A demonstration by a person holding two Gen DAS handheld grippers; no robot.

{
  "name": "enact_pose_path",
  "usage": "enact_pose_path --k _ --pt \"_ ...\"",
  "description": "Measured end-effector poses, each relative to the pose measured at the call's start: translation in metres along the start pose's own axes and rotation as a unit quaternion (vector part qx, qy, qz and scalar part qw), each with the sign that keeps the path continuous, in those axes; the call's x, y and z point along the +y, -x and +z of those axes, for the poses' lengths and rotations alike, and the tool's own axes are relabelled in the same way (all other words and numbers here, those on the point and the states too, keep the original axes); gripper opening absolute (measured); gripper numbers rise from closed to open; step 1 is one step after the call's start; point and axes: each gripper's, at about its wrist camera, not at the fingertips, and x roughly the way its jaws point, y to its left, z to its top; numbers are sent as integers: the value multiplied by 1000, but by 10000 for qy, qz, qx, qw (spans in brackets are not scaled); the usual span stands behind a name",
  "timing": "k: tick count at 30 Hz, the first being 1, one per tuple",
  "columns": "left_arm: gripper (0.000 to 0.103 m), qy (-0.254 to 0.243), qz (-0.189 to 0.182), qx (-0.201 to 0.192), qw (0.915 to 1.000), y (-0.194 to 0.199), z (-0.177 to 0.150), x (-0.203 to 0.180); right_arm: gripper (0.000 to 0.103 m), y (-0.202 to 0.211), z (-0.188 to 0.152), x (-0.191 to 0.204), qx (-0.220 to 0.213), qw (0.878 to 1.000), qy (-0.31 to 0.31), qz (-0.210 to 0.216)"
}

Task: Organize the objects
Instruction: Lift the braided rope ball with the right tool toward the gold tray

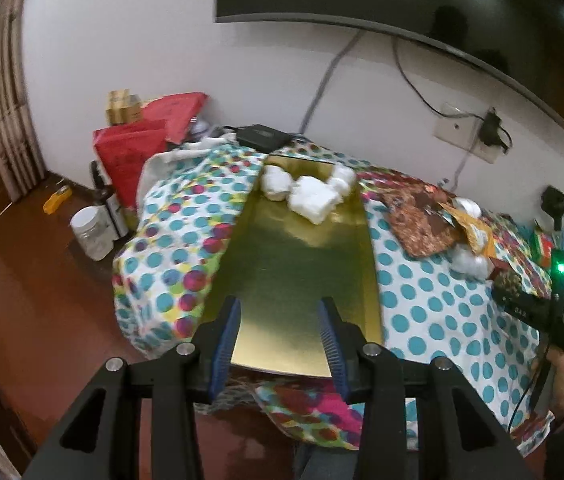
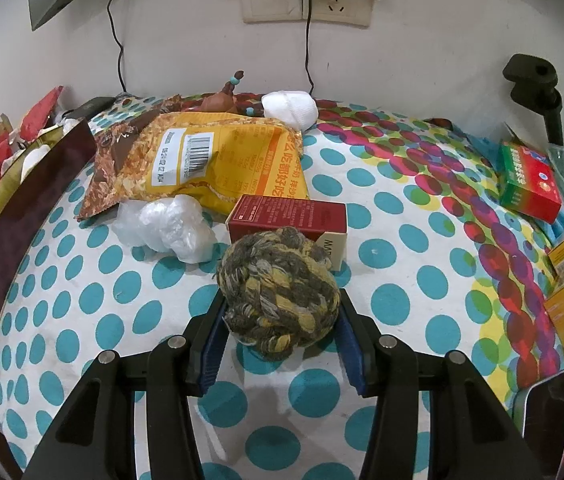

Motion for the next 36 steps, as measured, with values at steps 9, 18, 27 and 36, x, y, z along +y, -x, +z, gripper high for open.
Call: enact_pose_path --k 9,18,27,36 --pt "41 420 222 -34 9989 3 -9 53 47 3 0 0 -76 10000 3 -40" --pt "41 1129 286 128 9931 -8 -20 112 47 9 0 -5 -218 9996 -136 -130" --pt "41 1252 265 282 9914 -22 -32 128 47 23 -3 4 -188 9994 -54 -288" --pt "41 1293 299 282 9908 -29 -37 136 47 62 18 46 -470 9986 162 170"
